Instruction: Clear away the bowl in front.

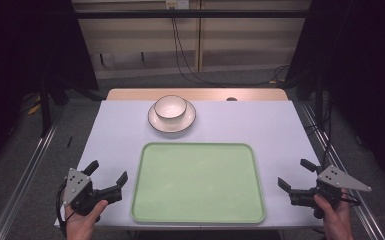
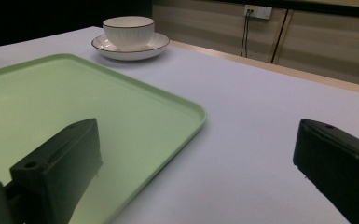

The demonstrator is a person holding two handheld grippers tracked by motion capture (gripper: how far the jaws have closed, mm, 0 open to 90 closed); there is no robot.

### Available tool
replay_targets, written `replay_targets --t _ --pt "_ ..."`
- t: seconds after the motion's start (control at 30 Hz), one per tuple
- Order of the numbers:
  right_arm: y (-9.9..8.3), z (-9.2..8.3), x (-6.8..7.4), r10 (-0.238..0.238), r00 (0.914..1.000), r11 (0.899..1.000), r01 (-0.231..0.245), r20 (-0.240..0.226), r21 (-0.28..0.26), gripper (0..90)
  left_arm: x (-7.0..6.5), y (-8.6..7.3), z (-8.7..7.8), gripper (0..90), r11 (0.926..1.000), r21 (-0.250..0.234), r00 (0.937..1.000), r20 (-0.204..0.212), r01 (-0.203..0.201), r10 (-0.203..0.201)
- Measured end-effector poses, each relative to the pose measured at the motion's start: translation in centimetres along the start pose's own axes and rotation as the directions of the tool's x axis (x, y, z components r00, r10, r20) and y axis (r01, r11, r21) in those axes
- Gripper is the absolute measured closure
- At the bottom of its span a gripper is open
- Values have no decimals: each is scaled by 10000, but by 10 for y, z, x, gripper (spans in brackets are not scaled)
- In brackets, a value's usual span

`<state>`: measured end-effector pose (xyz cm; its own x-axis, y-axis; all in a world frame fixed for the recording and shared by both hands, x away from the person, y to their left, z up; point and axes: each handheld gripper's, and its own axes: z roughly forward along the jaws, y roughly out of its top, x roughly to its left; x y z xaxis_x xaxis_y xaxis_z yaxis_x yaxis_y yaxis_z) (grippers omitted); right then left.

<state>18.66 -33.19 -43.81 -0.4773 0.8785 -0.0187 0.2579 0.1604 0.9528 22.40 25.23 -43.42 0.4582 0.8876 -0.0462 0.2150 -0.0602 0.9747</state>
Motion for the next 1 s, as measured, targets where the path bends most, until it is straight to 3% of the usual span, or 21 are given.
replay_targets --t 0.07,0.1,0.43,0.57,0.77,0.83,0.93,1.0 --pt "0 -1 0 77 10000 10000 -77 42 34 3 -1 0 1 15 10000 71 9999 -161 -49 50" --pt "-1 -1 -1 126 9999 9999 -126 2 18 3 -2 0 3 16 9999 117 10000 15 -35 35" --pt "-1 2 -3 256 9996 9996 -257 138 125 4 -4 2 3 33 9993 359 9999 111 -52 48" --pt "-1 -1 -3 361 9993 9993 -362 116 125 4 -7 5 4 56 9985 548 9976 696 -16 -22" --pt "-1 2 -3 318 9995 9993 -319 53 204 4 -9 11 11 61 9961 883 9936 1124 32 -132" --pt "0 3 -4 345 9994 9992 -347 96 201 4 -11 13 14 109 9945 1043 9893 1454 -35 -118" --pt "0 3 -4 354 9994 9992 -355 65 167 4 -19 18 20 84 9915 1207 9850 1707 -477 266" --pt "0 3 -4 346 9994 9993 -346 28 161 4 -22 22 23 80 9914 1190 9824 1838 -551 325"
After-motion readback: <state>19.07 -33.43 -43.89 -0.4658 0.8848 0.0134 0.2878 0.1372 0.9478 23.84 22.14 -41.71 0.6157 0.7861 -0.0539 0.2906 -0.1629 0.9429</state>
